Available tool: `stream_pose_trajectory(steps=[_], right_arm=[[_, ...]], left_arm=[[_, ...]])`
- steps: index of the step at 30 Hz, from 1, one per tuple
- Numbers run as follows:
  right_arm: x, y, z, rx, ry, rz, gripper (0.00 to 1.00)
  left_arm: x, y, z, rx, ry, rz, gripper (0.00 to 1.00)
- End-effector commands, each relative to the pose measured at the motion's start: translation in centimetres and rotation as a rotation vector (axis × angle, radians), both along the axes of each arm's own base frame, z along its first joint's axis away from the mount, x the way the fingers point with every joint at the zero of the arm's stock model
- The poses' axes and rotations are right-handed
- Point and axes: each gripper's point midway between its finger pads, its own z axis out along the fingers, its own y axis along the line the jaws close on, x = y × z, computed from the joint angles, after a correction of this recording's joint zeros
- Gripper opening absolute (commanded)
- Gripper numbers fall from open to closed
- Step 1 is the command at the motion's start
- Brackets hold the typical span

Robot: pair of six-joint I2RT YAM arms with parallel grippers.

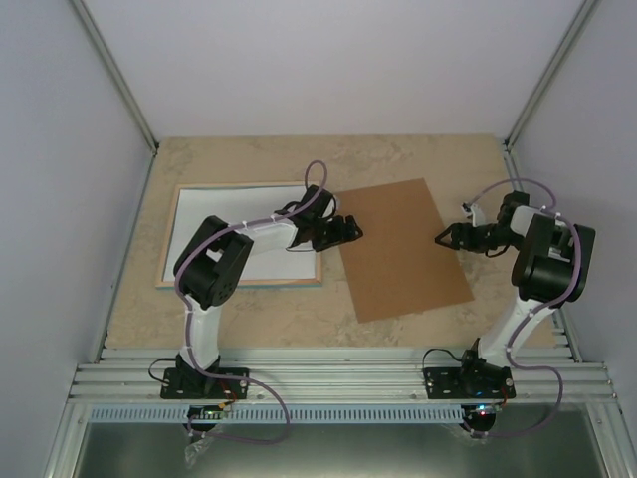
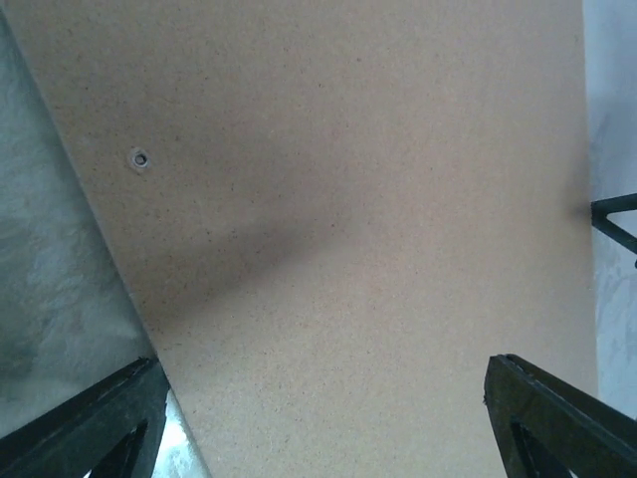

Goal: Put the photo into the frame

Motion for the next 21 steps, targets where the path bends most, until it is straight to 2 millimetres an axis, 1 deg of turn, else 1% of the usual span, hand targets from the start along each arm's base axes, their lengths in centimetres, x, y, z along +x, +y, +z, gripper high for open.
stream_pose_trajectory(steps=[1,2,3,5,6,9,11,13,14,15,17,20,21], right_arm=[[-4.3,0.6,-5.4,-0.008,0.250,0.015,0.77],[-4.3,0.8,-5.5,0.000,0.253,0.015,0.76],[-4.3,0.9,-5.6,0.009,0.256,0.016,0.75],[-4.2,1.2,-5.6,0.019,0.253,0.023,0.73],[-4.2,1.4,-5.6,0.024,0.251,0.026,0.72],[-3.9,1.7,-5.5,0.045,0.249,0.027,0.70],[-3.7,1.8,-5.5,0.054,0.246,0.025,0.69],[-3.4,2.1,-5.3,0.075,0.238,0.027,0.68],[-3.3,2.3,-5.1,0.086,0.236,0.031,0.67],[-3.1,2.7,-4.8,0.104,0.229,0.040,0.67],[-2.8,3.8,-4.0,0.138,0.213,0.063,0.66],[-2.6,5.9,-3.1,0.179,0.193,0.115,0.66],[-2.6,6.9,-2.8,0.190,0.186,0.141,0.66]], left_arm=[[-1.2,-1.8,-0.7,-0.093,0.030,-0.098,0.88],[-0.9,-2.1,0.2,-0.115,0.007,-0.104,0.87],[-0.5,-2.6,1.6,-0.150,-0.033,-0.115,0.86],[0.0,-3.4,4.7,-0.223,-0.107,-0.129,0.81],[0.0,-3.9,6.7,-0.281,-0.149,-0.143,0.79],[-0.4,-4.8,12.1,-0.424,-0.262,-0.184,0.74],[-1.0,-5.3,15.2,-0.501,-0.322,-0.213,0.71],[-1.3,-5.4,17.8,-0.554,-0.365,-0.224,0.70],[-1.5,-5.4,18.6,-0.569,-0.380,-0.226,0.69],[-1.5,-5.2,18.9,-0.570,-0.384,-0.220,0.69],[-1.6,-4.5,19.1,-0.558,-0.382,-0.207,0.69],[-1.1,-2.6,17.4,-0.510,-0.336,-0.158,0.69],[-0.9,-1.9,16.8,-0.498,-0.320,-0.145,0.70]])
